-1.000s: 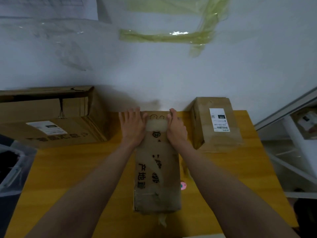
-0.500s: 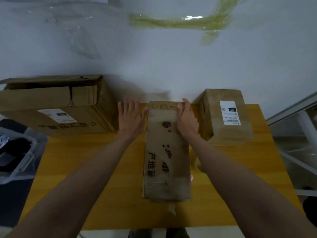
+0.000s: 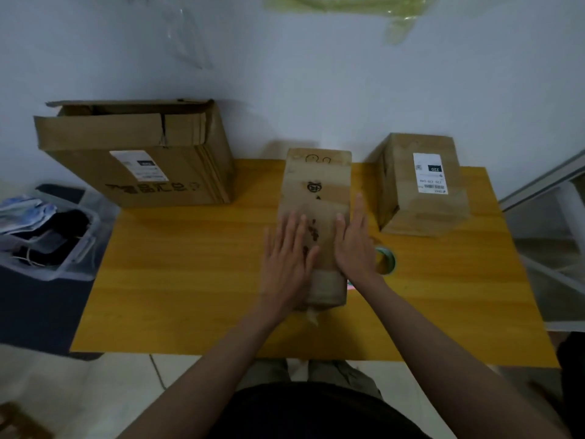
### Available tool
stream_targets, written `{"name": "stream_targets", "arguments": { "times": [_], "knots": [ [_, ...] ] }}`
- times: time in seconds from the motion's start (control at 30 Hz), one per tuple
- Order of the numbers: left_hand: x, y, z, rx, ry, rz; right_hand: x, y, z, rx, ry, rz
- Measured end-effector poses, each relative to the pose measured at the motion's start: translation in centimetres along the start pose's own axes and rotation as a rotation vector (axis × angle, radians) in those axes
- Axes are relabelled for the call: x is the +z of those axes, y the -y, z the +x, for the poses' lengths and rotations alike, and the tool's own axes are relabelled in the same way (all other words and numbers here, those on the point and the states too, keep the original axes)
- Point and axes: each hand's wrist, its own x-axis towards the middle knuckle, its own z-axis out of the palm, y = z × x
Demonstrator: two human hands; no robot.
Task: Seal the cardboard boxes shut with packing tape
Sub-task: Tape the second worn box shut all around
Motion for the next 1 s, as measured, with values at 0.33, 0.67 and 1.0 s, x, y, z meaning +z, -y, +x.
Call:
{"name": "stream_targets", "arguments": {
  "times": [0.33, 0.67, 1.0],
  "knots": [
    [-2.0, 2.2, -4.1, 0.112, 0.279, -0.238, -0.7, -0.2, -0.5, 0.212, 0.060, 0.114],
    [-1.4, 2.2, -5.0, -0.109, 0.206, -0.652, -0.4, -0.8, -0.6, 0.537, 0.242, 0.505],
    [-3.4, 1.1, -1.1, 0.219, 0.297, -0.421, 3.1, -2.5, -0.4, 0.623, 0.405, 0.844]
  ]
}}
